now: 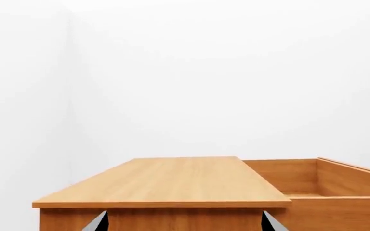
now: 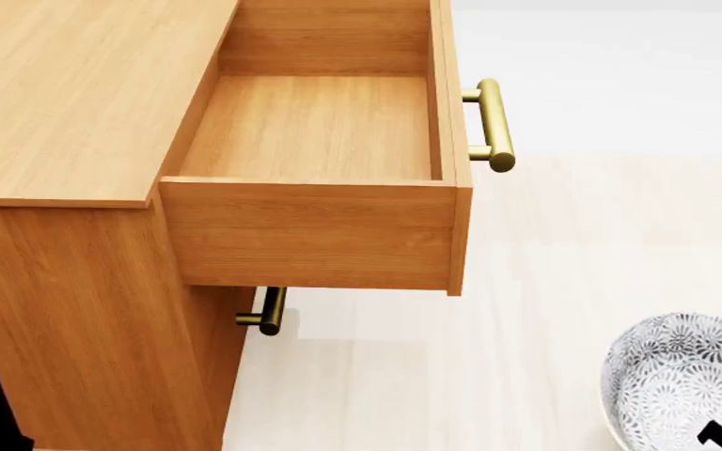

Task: Put the bowl on top of the cabinet.

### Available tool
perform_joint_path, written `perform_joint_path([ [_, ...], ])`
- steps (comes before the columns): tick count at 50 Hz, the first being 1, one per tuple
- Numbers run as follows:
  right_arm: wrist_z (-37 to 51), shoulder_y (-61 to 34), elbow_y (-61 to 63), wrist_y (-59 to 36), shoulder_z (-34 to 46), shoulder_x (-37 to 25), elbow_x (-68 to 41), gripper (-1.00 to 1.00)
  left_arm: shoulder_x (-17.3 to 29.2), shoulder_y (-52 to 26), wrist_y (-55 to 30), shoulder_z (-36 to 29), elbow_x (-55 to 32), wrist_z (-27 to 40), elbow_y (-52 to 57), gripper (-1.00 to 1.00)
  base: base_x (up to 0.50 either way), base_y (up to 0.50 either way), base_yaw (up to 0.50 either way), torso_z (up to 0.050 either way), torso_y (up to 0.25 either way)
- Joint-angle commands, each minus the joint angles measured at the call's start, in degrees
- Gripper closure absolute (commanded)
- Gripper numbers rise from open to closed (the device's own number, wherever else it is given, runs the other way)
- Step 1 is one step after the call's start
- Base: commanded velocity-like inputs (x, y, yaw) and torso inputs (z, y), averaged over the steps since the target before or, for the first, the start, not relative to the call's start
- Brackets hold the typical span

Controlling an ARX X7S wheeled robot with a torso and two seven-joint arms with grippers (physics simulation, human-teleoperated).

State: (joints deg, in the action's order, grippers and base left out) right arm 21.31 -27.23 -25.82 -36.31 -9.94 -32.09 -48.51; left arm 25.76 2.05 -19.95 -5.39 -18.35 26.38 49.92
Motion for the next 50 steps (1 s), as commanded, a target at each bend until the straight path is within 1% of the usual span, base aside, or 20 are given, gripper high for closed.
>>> perform_joint_path([
  [1,1.6,1.3,2.7,-1.7,-1.0,-0.8,-1.7,1.00,0.3,0.1,-0.1,0.2,-0.3,0.4,0.6,-1.00,0.00,0.00,0.00,0.000,0.000],
  [9,5.8,3.2,9.9,-6.1,-3.9,-3.2,-5.2,1.00,0.7,0.0,-0.9,0.8,-1.2,0.8,1.7,-1.00,0.00,0.00,0.00,0.000,0.000],
  [12,7.4,2.9,13.3,-8.1,-4.9,-4.6,-6.8,1.00,0.7,0.0,-0.9,1.0,-1.6,0.8,2.0,-1.00,0.00,0.00,0.00,0.000,0.000],
  [17,8.5,2.0,15.4,-9.5,-5.4,-5.1,-8.1,1.00,0.9,0.1,-0.9,1.2,-2.0,1.0,2.5,-1.00,0.00,0.00,0.00,0.000,0.000],
  [40,15.3,-6.9,21.0,-17.2,-6.4,-7.0,-14.2,1.00,2.1,0.4,-1.4,3.7,-4.9,2.4,5.0,-1.00,0.00,0.00,0.00,0.000,0.000],
  [50,19.3,-13.7,21.7,-20.7,-6.8,-7.9,-17.2,1.00,2.6,0.2,-1.5,3.5,-5.2,2.5,5.7,-1.00,0.00,0.00,0.00,0.000,0.000],
])
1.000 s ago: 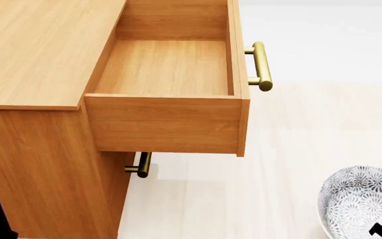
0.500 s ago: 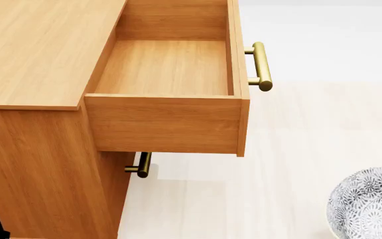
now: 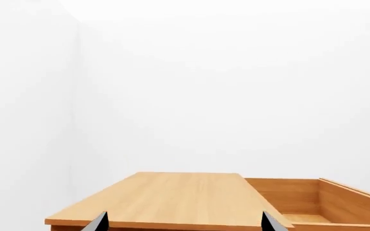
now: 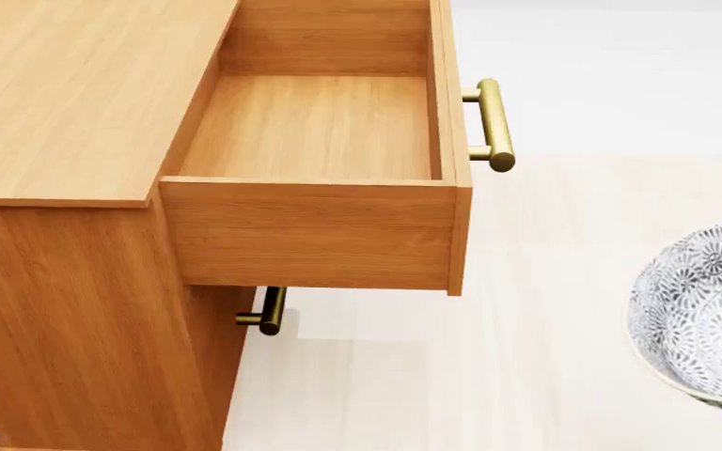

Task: Put the bowl on top of the cabinet.

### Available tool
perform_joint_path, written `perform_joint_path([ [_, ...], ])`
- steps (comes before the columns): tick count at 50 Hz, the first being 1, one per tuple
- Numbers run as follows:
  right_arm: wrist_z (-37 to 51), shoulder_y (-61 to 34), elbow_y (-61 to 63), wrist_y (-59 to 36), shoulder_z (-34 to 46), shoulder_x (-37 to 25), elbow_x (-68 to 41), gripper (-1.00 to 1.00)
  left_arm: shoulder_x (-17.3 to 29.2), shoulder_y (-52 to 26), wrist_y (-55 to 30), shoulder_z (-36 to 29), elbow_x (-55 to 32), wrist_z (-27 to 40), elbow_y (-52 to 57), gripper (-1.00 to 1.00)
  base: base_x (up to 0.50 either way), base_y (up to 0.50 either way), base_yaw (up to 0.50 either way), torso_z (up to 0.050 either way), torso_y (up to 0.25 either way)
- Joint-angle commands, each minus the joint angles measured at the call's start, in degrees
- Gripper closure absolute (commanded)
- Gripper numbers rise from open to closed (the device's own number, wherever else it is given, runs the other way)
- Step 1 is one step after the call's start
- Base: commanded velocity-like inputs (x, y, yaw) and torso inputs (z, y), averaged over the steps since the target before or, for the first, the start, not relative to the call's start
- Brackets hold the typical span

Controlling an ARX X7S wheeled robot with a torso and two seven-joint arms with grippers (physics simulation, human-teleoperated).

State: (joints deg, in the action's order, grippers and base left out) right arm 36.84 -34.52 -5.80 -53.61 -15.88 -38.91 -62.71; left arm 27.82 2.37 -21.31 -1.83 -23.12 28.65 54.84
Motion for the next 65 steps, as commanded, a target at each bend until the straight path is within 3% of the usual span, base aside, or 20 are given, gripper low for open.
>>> perform_joint_path([
  [1,4.0,-7.4,1.6,-3.7,-0.7,-1.0,-3.2,1.00,0.5,-0.1,-0.1,-0.3,-0.3,0.2,0.7,-1.00,0.00,0.00,0.00,0.000,0.000],
  [10,7.3,-23.1,-3.5,-7.0,3.5,0.5,-4.1,1.00,0.5,-0.3,-0.1,-1.2,-0.2,0.6,0.8,-1.00,0.00,0.00,0.00,0.000,0.000],
  [29,3.7,-48.8,-19.9,-6.6,16.1,6.4,4.0,1.00,0.7,-0.5,0.6,-1.9,0.0,0.7,-0.4,-1.00,0.00,0.00,0.00,0.000,0.000],
  [43,-6.6,-67.4,-44.2,0.5,24.8,15.2,12.4,1.00,1.0,-0.6,1.1,-2.1,-0.3,0.9,-0.8,-1.00,0.00,0.00,0.00,0.000,0.000],
  [50,-16.3,-79.6,-68.1,8.1,28.1,22.0,17.4,1.00,1.4,-0.5,1.0,-1.2,-1.3,1.3,-0.3,-1.00,0.00,0.00,0.00,0.000,0.000],
  [56,-16.0,-80.0,-69.2,8.1,21.1,25.6,20.5,1.00,1.6,-0.5,0.9,-1.0,-1.7,1.5,0.0,-1.00,0.00,0.00,0.00,0.000,0.000],
  [65,-19.0,-80.7,-69.2,3.4,2.5,30.2,39.6,1.00,1.9,-0.5,0.9,-0.8,-2.4,1.8,0.2,-1.00,0.00,0.00,0.00,0.000,0.000],
])
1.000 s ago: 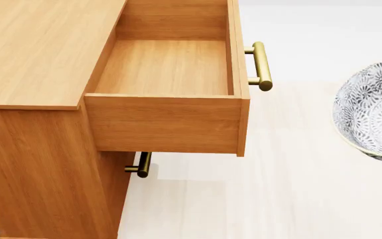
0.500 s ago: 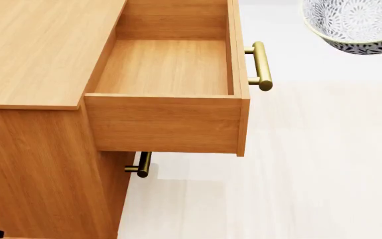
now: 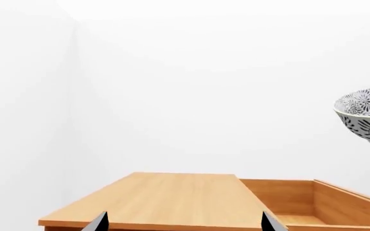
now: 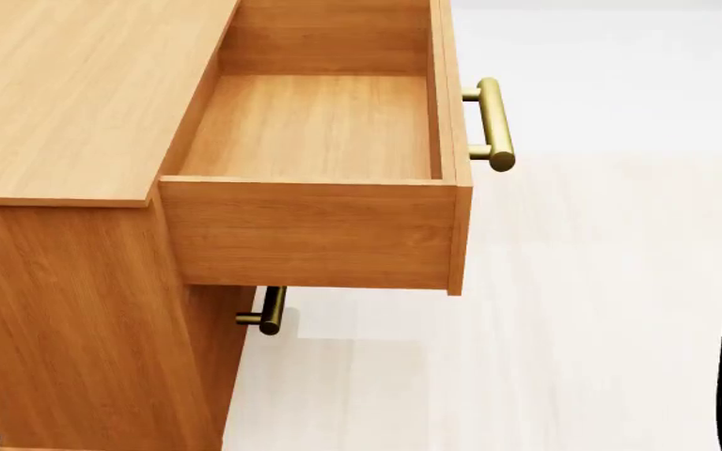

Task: Put the bowl on top of the cabinet.

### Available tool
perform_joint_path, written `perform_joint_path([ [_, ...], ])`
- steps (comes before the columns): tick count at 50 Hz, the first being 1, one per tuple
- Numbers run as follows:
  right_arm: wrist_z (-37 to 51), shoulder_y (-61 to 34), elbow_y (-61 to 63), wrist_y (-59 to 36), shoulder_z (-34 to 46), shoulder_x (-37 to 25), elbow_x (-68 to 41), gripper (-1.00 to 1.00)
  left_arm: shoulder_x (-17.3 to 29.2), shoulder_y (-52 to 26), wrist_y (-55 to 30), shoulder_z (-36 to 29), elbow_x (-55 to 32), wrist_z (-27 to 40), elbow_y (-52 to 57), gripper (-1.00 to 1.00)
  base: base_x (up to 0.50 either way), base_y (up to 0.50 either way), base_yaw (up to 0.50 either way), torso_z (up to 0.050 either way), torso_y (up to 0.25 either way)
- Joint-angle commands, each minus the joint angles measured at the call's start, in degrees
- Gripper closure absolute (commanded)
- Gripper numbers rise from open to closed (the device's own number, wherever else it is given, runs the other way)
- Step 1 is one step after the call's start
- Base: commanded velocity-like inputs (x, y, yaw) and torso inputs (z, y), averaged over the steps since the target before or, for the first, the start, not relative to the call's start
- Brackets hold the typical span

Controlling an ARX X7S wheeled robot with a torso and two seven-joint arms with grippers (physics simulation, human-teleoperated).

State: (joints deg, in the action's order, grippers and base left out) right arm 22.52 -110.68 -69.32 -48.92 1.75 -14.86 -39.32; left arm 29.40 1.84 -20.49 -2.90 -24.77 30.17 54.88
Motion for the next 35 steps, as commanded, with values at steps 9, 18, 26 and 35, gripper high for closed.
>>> perform_joint_path([
  [9,-7.4,-5.2,-5.7,-1.1,-32.7,11.4,32.7,1.00,1.0,-0.7,-1.2,1.1,-2.7,1.1,1.3,-1.00,0.00,0.00,0.00,0.000,0.002],
  [18,-9.3,-4.3,-5.7,-0.6,-37.3,14.8,36.1,1.00,1.9,-1.0,-1.9,2.7,-5.0,2.1,2.4,-1.00,0.00,0.00,0.00,0.000,0.000],
  [26,-6.2,-2.2,-5.7,0.7,-16.4,14.9,9.9,1.00,2.5,-1.3,-2.2,2.9,-6.0,2.8,2.7,-1.00,0.00,0.00,0.00,0.000,0.000],
  [35,-3.3,0.3,-5.7,5.5,13.5,14.9,-24.2,1.00,3.4,-0.7,-1.5,4.5,-7.3,3.7,3.1,-1.00,0.00,0.00,0.00,0.000,0.000],
])
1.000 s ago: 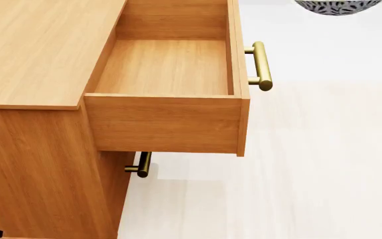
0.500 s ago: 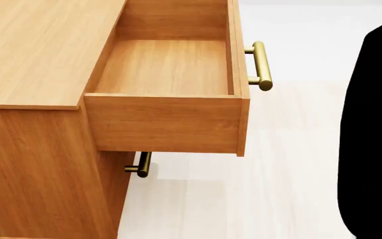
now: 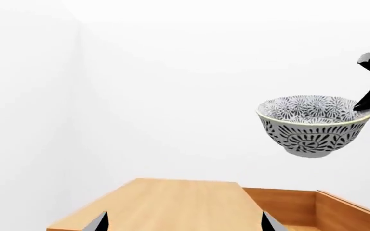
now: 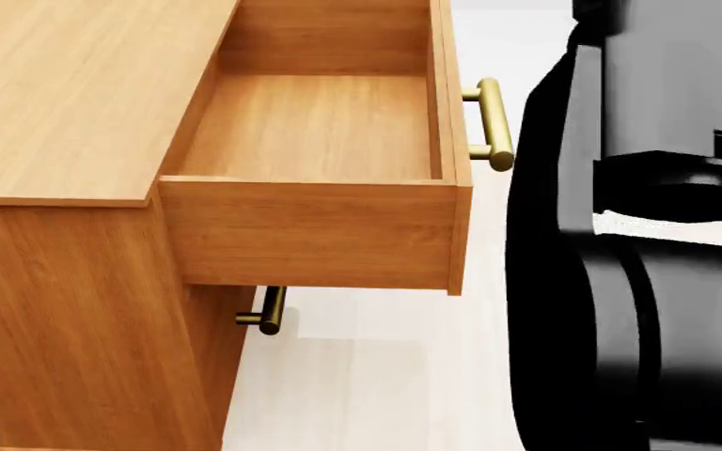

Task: Put the bowl on top of the cabinet.

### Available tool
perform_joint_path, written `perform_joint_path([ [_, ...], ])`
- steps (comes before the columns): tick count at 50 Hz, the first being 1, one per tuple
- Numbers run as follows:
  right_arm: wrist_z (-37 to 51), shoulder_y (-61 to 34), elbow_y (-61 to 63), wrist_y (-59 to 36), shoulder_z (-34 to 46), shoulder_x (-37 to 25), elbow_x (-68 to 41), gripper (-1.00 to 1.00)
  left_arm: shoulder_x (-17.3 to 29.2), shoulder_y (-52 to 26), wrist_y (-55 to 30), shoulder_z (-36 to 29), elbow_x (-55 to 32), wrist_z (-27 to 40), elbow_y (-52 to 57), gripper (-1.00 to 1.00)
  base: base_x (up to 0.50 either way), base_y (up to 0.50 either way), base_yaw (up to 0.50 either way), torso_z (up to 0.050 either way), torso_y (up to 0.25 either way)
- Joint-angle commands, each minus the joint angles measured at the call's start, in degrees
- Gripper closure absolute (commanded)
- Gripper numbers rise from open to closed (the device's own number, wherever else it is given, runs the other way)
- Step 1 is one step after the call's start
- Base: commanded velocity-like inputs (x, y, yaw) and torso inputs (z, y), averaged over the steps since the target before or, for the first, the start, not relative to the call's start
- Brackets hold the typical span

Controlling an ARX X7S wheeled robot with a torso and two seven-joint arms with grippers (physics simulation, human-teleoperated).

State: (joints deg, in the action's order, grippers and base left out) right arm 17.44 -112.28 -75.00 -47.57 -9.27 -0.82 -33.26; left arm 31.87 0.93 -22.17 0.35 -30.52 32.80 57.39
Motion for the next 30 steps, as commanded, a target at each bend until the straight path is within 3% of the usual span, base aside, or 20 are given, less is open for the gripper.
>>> perform_joint_path([
  [1,2.2,2.1,0.0,4.9,27.9,0.8,-34.3,1.00,1.0,0.2,0.1,1.2,-1.6,1.1,0.7,-1.00,0.00,0.00,0.00,0.000,0.000],
  [5,2.6,2.4,0.0,9.0,47.8,0.8,-55.4,1.00,1.2,0.3,0.7,1.2,-1.7,1.2,0.5,-1.00,0.00,0.00,0.00,0.000,0.000],
  [10,-0.8,1.1,0.0,16.1,85.5,0.8,-93.2,1.00,1.4,0.5,1.2,1.1,-1.7,1.2,0.0,-1.00,0.00,0.00,0.00,0.000,0.000],
  [13,-4.2,0.2,0.4,18.2,100.3,0.8,-110.1,1.00,1.7,0.6,1.3,1.4,-2.0,1.5,0.3,-1.00,0.00,0.00,0.00,0.000,0.000],
  [17,-5.8,-0.4,2.3,17.7,105.5,0.8,-116.1,1.00,1.9,0.4,1.0,1.2,-2.3,2.0,0.4,-1.00,0.00,0.00,0.00,0.000,0.002],
  [30,-5.8,0.5,7.1,17.9,103.9,0.8,-115.8,1.00,2.7,0.4,1.6,1.4,-3.4,2.8,0.5,-1.00,0.00,0.00,0.00,0.000,0.000],
])
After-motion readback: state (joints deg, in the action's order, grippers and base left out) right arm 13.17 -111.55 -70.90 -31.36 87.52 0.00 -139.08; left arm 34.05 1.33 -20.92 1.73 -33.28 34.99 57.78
